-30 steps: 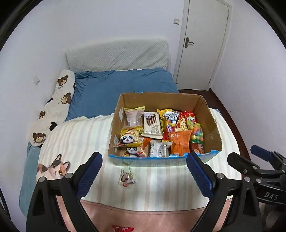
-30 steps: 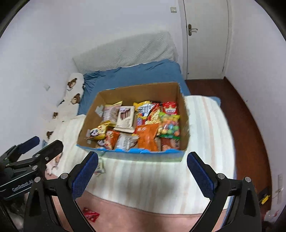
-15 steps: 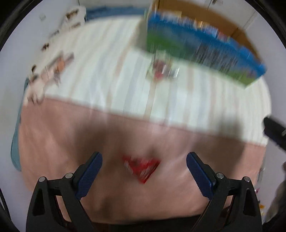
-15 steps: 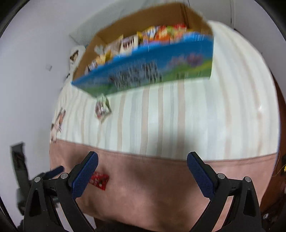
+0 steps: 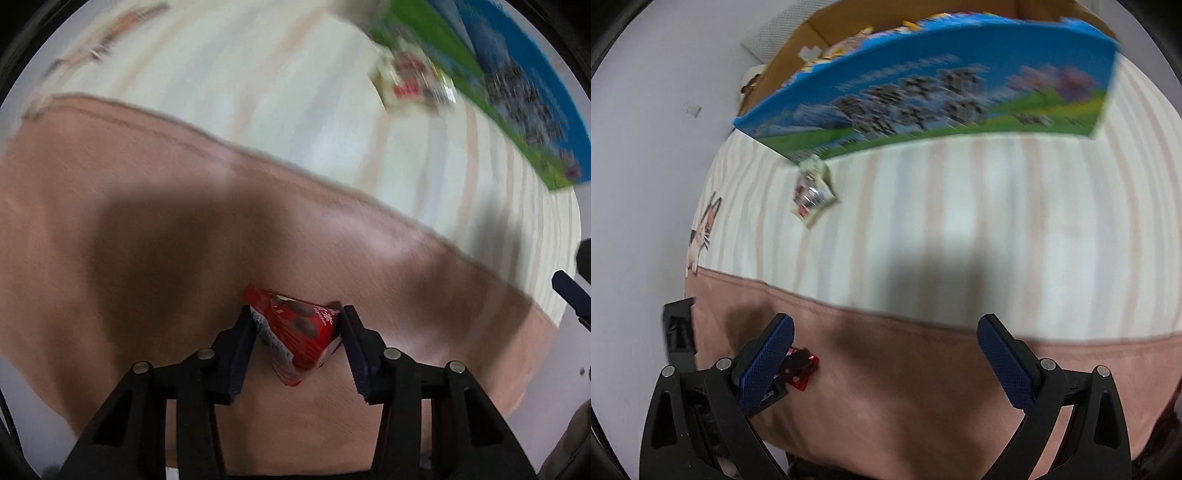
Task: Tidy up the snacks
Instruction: 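Grasp the small red packet with the left tool while the right tool grasps the white-green pack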
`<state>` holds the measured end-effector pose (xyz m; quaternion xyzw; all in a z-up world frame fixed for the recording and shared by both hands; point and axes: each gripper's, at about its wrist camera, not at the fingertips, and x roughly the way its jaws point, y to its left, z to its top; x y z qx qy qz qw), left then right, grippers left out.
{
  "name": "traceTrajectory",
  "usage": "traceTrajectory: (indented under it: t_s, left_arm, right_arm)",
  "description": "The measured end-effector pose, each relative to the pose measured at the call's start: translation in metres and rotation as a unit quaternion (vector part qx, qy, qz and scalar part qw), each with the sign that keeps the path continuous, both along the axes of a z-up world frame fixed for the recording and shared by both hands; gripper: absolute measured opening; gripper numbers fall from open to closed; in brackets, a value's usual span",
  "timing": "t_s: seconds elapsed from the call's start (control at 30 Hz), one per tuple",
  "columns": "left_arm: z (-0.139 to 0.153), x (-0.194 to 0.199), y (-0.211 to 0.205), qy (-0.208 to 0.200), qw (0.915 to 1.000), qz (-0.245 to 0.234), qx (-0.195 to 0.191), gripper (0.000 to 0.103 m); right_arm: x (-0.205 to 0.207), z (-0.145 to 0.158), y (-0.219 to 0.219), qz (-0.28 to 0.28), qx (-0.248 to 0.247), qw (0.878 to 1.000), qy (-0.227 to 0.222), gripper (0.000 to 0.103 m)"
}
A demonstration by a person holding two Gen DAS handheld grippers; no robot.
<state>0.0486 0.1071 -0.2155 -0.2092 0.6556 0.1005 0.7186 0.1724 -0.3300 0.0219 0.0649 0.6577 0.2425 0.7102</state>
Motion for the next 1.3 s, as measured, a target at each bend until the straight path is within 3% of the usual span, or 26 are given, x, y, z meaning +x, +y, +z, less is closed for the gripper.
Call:
traceTrajectory:
  t_s: [0.2,0.33,0.47,0.63,0.7,0.77,0.8,0.83,1.13,1.2,1.3]
  left_arm:
    - [0.028,0.046,0.052,-0.036,0.9976,0.036,0.047,0.040]
    - [0.027,0.080,0.074,-0.039,0.9960,0.038,0.071,0.040]
    - [0.021,0.097,0.085,-0.032,0.9965,0.031,0.071,0.040]
    - [0.021,0.088,0.082,-0.032,0.9968,0.015,0.071,0.040]
    - [0.021,0.087,0.076,-0.032,0.9970,0.011,0.070,0.041]
    - [0.025,0.088,0.080,-0.031,0.9971,0.009,0.069,0.041]
    - [0.026,0.086,0.084,-0.032,0.9970,0.009,0.070,0.041]
    - [0.029,0.084,0.084,-0.033,0.9970,0.009,0.070,0.041]
    - [0.062,0.046,0.089,-0.058,0.9963,0.013,0.063,0.053]
    - [0.062,0.030,0.086,-0.052,0.9975,0.027,0.040,0.067]
    - [0.050,0.006,0.087,-0.034,0.9965,0.074,-0.021,0.068]
  right_arm:
    - [0.032,-0.004,0.070,0.023,0.018,0.999,-0.037,0.101]
    - [0.051,-0.016,0.119,0.045,0.000,0.996,-0.071,0.099]
    - [0.065,-0.035,0.149,0.056,-0.018,0.996,-0.073,0.087]
    - [0.070,-0.054,0.173,0.074,-0.039,0.994,-0.076,0.070]
    - [0.069,-0.057,0.178,0.081,-0.050,0.992,-0.086,0.055]
    - [0.068,-0.056,0.180,0.087,-0.052,0.990,-0.092,0.052]
    - [0.066,-0.055,0.181,0.090,-0.052,0.990,-0.095,0.041]
    - [0.065,-0.053,0.180,0.094,-0.053,0.989,-0.098,0.040]
    - [0.036,-0.048,0.144,0.106,-0.057,0.991,-0.064,0.040]
    - [0.023,-0.048,0.128,0.099,-0.057,0.992,-0.050,0.040]
    - [0.004,-0.049,0.104,0.081,-0.055,0.995,-0.034,0.040]
